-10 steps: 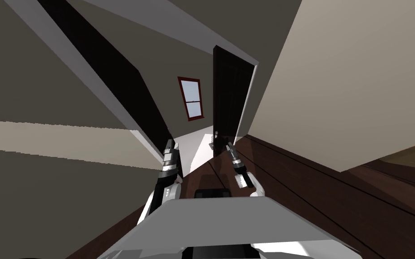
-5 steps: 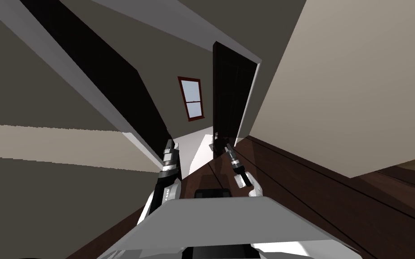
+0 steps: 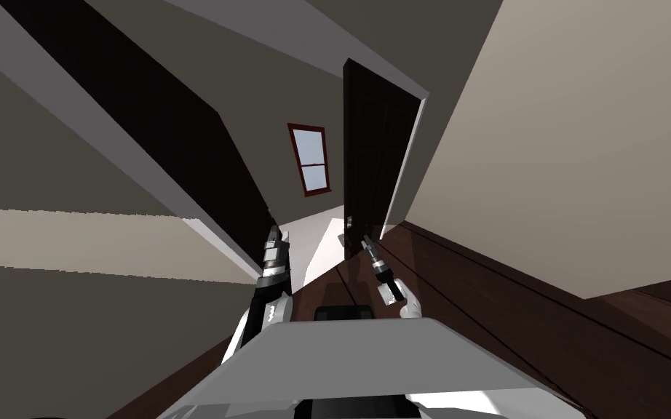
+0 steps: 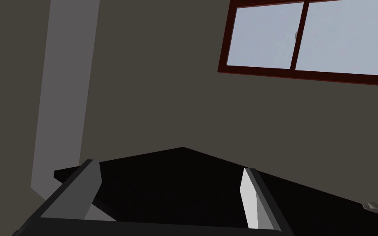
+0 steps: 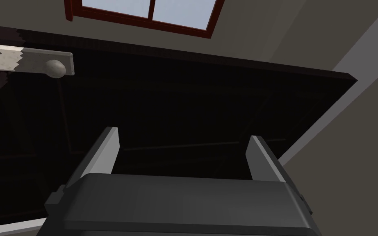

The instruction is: Push the door open

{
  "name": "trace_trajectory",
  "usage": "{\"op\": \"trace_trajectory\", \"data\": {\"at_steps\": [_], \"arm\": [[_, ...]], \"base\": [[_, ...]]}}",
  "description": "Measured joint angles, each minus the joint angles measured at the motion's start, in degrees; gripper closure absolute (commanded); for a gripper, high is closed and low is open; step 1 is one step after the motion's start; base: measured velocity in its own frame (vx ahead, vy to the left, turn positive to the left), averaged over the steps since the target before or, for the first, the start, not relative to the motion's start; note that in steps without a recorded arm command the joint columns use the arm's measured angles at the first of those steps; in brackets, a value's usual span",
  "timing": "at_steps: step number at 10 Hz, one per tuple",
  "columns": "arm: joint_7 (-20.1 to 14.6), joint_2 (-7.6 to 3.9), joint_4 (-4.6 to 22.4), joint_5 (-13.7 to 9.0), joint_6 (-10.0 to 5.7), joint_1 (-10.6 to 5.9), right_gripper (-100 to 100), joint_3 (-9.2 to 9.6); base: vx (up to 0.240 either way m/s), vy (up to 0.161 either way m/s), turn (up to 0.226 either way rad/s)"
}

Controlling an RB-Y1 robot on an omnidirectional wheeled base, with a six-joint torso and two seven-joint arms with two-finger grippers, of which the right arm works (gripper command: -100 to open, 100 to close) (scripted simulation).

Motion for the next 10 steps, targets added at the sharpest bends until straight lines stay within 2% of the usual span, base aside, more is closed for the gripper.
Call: {"op": "trace_trajectory", "data": {"at_steps": [3,5,7,10], "arm": [[-1.05,-0.12,4.68,0.71,-0.80,-1.86,-100,0.02],[-1.78,-0.14,6.63,1.28,-0.85,-2.58,-100,0.23],[-2.24,0.03,10.06,1.75,-1.56,-3.95,-100,0.23],[-3.15,0.06,13.43,2.49,-1.97,-5.15,-100,0.41]], "base": [[0.090,-0.059,0.031],[0.093,-0.054,0.031],[0.096,-0.046,0.032],[0.085,-0.050,0.029]]}}
